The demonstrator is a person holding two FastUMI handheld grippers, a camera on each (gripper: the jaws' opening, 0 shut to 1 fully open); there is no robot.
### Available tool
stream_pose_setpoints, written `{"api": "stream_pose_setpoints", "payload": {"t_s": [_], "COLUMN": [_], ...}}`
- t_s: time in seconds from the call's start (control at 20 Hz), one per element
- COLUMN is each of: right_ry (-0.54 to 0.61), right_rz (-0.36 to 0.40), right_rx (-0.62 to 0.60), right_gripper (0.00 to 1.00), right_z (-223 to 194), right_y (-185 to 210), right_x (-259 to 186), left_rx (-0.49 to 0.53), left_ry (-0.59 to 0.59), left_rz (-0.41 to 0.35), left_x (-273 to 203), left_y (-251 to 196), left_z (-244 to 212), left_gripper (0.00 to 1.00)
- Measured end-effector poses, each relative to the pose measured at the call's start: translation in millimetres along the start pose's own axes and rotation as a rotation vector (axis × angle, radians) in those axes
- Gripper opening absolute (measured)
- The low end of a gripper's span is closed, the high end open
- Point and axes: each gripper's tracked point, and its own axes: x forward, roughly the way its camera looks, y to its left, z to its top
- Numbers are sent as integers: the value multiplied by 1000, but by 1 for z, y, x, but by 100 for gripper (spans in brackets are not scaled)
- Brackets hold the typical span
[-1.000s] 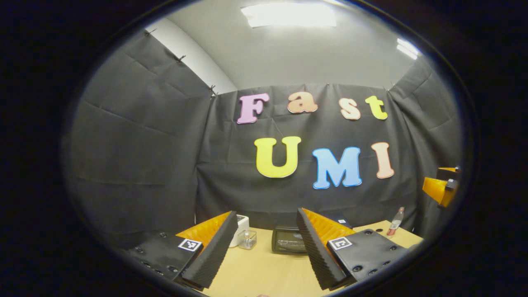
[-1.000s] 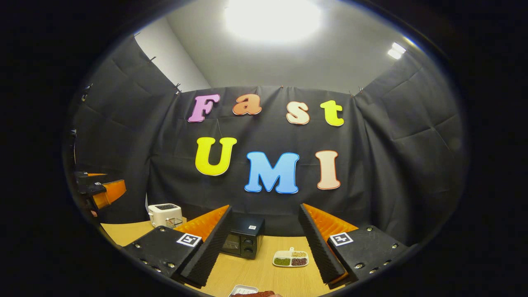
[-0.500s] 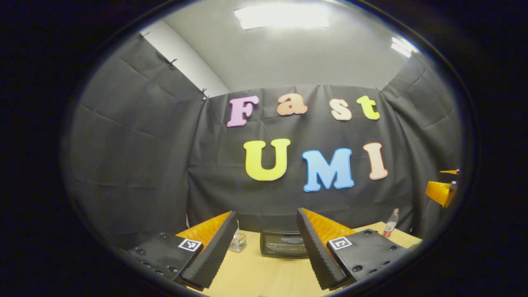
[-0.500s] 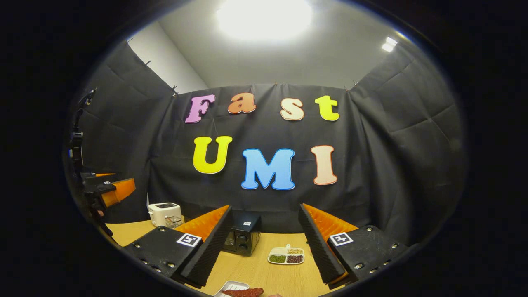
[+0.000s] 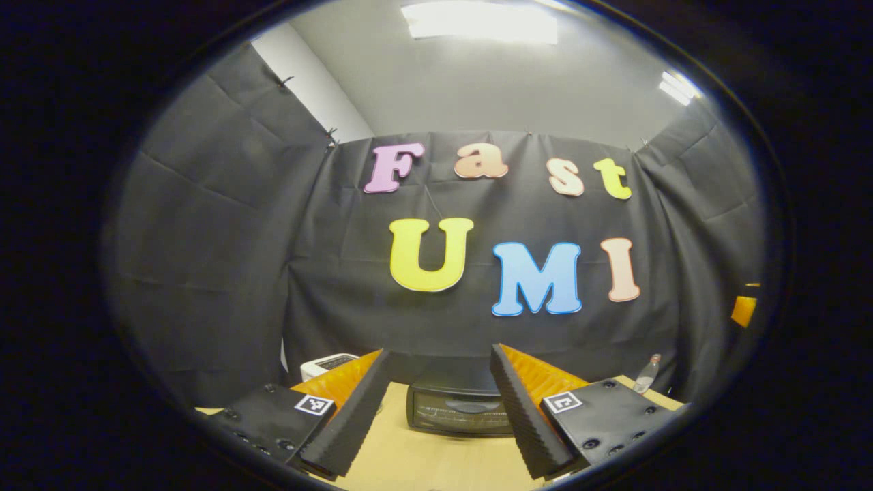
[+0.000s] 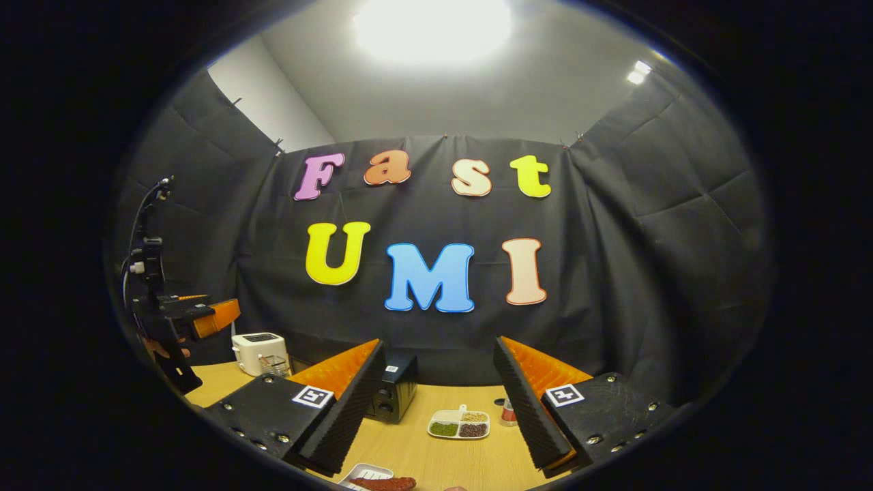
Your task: Open the electric oven with the left hand, put the food in, and close the electric oven.
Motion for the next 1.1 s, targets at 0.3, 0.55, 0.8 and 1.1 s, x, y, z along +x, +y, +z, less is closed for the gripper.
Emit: {"api": "stream_pose_setpoints", "payload": {"t_s": [0.3, 0.55, 0.8, 1.1], "right_ry": [11, 42, 85, 131], "right_rz": [-108, -193, -242, -271], "right_rx": [4, -29, -41, -45], "right_gripper": [97, 97, 97, 97], "right_z": [2, -2, -11, -20], "right_y": [-9, -14, -13, -16], "right_x": [17, 29, 33, 32], "left_rx": [-53, -29, -19, 46], "left_ry": [86, 171, 274, 363], "left_rz": [-112, -188, -215, -211], "left_x": [89, 147, 186, 205], "left_y": [-21, -47, -63, -70], "left_z": [-66, -131, -198, -250], "left_gripper": [98, 98, 96, 98]}}
